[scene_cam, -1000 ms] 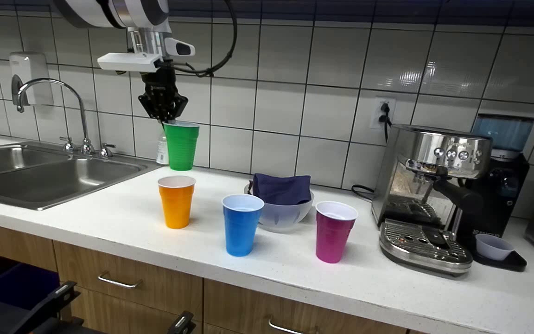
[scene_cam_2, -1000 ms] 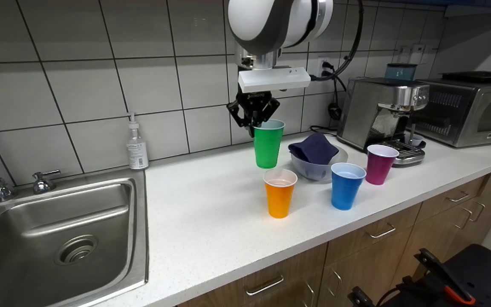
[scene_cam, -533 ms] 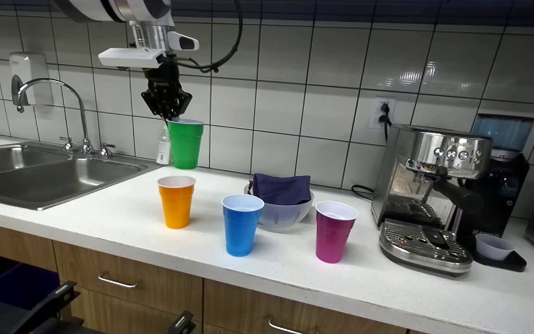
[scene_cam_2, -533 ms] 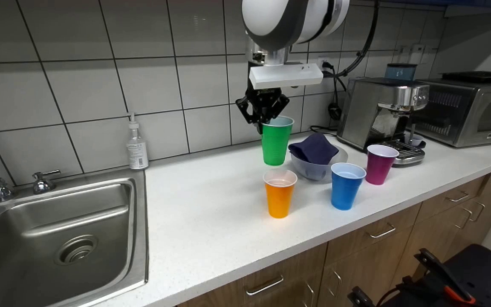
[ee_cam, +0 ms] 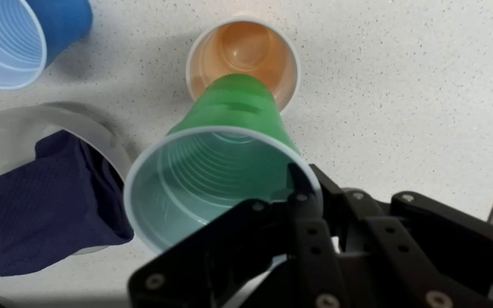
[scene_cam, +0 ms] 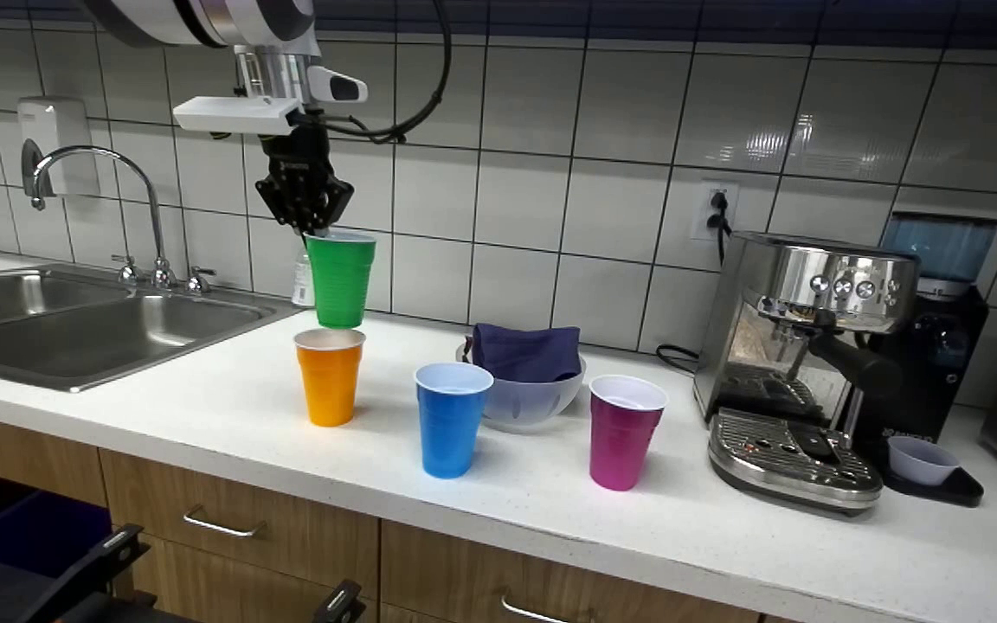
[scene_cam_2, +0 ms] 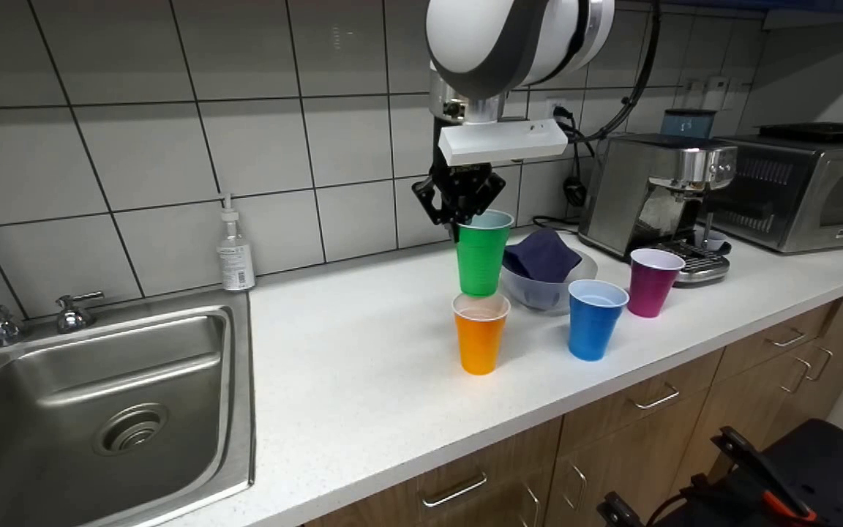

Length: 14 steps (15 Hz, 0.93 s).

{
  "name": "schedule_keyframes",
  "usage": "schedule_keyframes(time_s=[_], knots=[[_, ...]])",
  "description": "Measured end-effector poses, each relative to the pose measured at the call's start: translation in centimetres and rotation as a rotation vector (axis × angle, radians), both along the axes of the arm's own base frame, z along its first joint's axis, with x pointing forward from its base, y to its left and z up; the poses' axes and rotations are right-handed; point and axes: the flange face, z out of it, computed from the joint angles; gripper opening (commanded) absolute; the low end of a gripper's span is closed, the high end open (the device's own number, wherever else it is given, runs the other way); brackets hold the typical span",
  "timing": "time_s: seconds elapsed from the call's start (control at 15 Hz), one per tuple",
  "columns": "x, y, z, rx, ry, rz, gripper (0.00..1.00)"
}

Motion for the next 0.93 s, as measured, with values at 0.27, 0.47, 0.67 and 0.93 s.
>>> schedule_keyframes(time_s=[0.27,0.47,0.67,0.93], knots=[[-0.4,-0.1,-0.6,0.0,0.015,0.012,0.01],[-0.5,0.0,-0.8,0.001,0.021,0.023,0.01],[-0.6,0.1,-1.1,0.002,0.031,0.041,0.01],[-0.6,0.2,-2.1,0.0,0.05,0.056,0.01]])
